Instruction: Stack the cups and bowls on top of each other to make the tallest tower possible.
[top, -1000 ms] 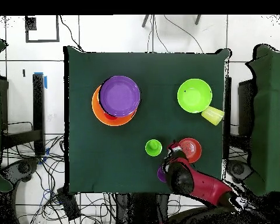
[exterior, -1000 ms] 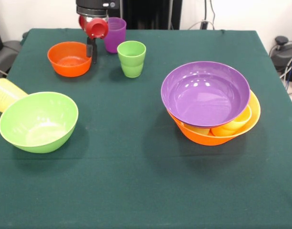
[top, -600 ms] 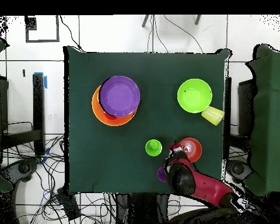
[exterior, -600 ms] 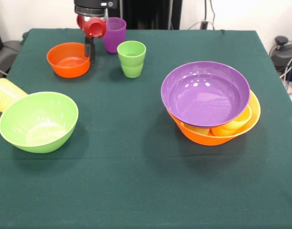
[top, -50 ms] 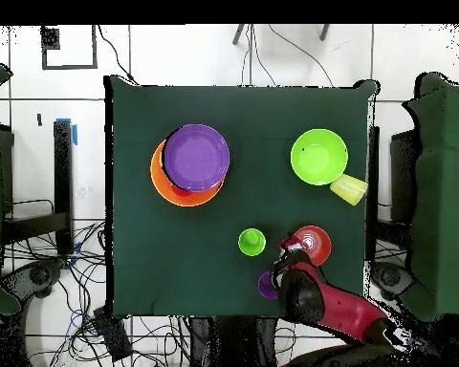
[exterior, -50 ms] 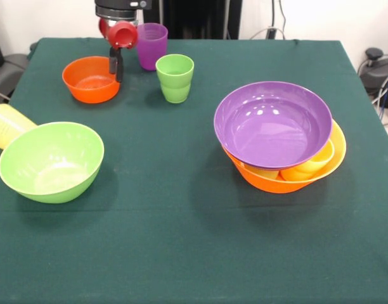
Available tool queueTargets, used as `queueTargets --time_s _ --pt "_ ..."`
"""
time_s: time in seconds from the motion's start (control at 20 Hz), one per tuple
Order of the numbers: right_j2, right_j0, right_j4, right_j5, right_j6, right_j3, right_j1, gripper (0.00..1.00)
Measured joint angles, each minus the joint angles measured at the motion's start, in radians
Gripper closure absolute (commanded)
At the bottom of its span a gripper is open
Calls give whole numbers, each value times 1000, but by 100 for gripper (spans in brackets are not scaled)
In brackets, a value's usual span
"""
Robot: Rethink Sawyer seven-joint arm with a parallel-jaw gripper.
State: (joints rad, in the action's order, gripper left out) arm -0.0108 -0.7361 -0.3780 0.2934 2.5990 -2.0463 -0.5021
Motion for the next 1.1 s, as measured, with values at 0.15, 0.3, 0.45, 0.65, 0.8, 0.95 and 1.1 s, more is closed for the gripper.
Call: queueTargets --time_s 0.15,0.3,0.45,0.65,0.8,0.95,1.1 --pt "0 -2 0 0 0 0 0 0" --pt "-3 -3 -16 0 0 1 0 0" --pt "-12 -11 -56 0 0 7 3 0" --pt "-34 -33 -136 -2 0 20 14 0" --pt "-58 -58 -205 -6 0 32 26 0" --pt "-80 -79 -255 -12 0 43 33 0" --pt "-91 -86 -278 -15 0 49 37 0"
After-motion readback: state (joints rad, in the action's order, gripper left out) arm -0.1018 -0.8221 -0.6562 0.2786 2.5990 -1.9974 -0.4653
